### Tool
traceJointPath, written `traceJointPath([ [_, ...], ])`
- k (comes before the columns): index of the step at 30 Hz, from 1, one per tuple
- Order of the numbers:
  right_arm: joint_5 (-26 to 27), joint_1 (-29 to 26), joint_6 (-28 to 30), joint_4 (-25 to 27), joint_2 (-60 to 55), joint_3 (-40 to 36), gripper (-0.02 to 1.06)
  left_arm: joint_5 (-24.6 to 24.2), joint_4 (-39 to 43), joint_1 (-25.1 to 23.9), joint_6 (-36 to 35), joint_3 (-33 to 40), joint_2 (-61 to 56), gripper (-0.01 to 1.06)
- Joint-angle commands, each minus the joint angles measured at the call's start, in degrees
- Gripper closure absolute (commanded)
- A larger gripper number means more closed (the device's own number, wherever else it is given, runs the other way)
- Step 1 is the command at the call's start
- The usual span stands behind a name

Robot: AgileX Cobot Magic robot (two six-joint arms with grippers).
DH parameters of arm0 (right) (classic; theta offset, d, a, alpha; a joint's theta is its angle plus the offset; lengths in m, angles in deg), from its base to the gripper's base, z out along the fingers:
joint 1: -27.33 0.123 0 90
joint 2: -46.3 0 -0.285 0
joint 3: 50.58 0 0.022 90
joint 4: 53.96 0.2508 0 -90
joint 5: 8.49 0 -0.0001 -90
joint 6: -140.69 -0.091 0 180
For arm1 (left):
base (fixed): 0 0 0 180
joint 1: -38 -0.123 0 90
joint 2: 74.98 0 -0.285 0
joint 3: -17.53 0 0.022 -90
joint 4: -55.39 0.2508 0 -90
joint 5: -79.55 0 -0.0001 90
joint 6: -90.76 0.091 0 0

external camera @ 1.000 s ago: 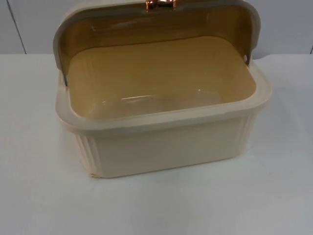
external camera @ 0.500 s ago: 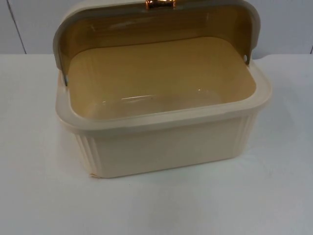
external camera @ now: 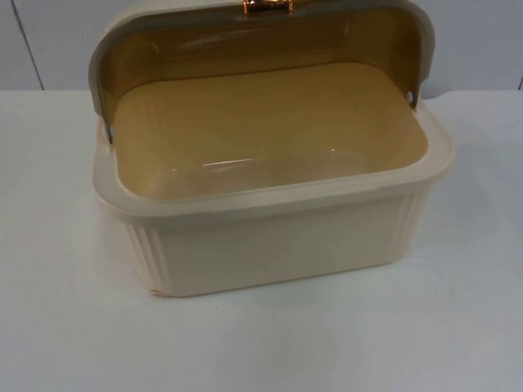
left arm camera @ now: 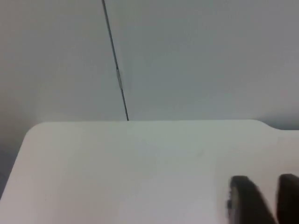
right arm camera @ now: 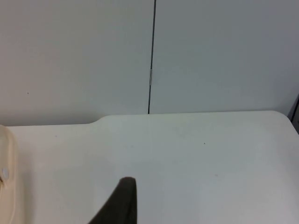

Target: Open the box lid with the left hand, place the block into the box with the right hand, then close the box lid with the left hand.

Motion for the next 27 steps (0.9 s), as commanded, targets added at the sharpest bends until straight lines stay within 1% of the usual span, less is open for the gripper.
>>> traceJointPath([
  [1,0.29,-0.05,-0.26,-0.05,0.20,0.47,0.00,-1.05,-0.48,0.30,-0.73,0.25,-0.61,0.61],
  [2,0.40,-0.05,-0.26,-0.05,0.20,0.47,0.00,-1.58,-0.48,0.30,-0.73,0.25,-0.61,0.41],
  [3,0.40,-0.05,-0.26,-0.05,0.20,0.47,0.00,-2.10,-0.48,0.30,-0.73,0.25,-0.61,0.19],
  [4,0.40,-0.05,-0.26,-0.05,0.20,0.47,0.00,-2.63,-0.48,0.30,-0.73,0.25,-0.61,0.00],
  [5,0.40,-0.05,-0.26,-0.05,0.20,0.47,0.00,-2.63,-0.48,0.30,-0.73,0.25,-0.61,0.00],
  [9,0.08,-0.05,-0.26,-0.05,0.20,0.47,0.00,-5.41,-0.64,0.30,-0.97,0.25,-0.61,0.00],
  [15,-1.19,-0.05,-0.26,0.30,-0.84,0.47,0.00,-5.93,-0.95,0.30,-0.97,0.25,-0.72,0.00],
  [19,0.46,-0.05,-0.26,0.07,-3.49,0.47,0.00,-5.93,-0.91,0.30,-0.97,0.25,-0.98,0.00],
  [21,0.50,-0.05,-0.69,0.72,-6.22,0.47,0.00,-5.82,-0.91,0.30,-0.97,0.25,-1.19,0.00],
  [23,-1.19,-0.05,-2.19,1.69,-10.11,0.47,0.00,-5.82,-0.91,0.30,-0.97,0.25,-1.19,0.00],
  [24,-1.19,-0.05,-2.19,1.69,-10.11,0.47,0.00,-5.82,-0.91,0.30,-0.97,0.25,-1.19,0.00],
  [27,-3.16,-0.05,-2.94,3.87,-15.90,0.47,0.00,-5.82,-0.91,0.30,-0.97,0.25,-1.19,0.00],
])
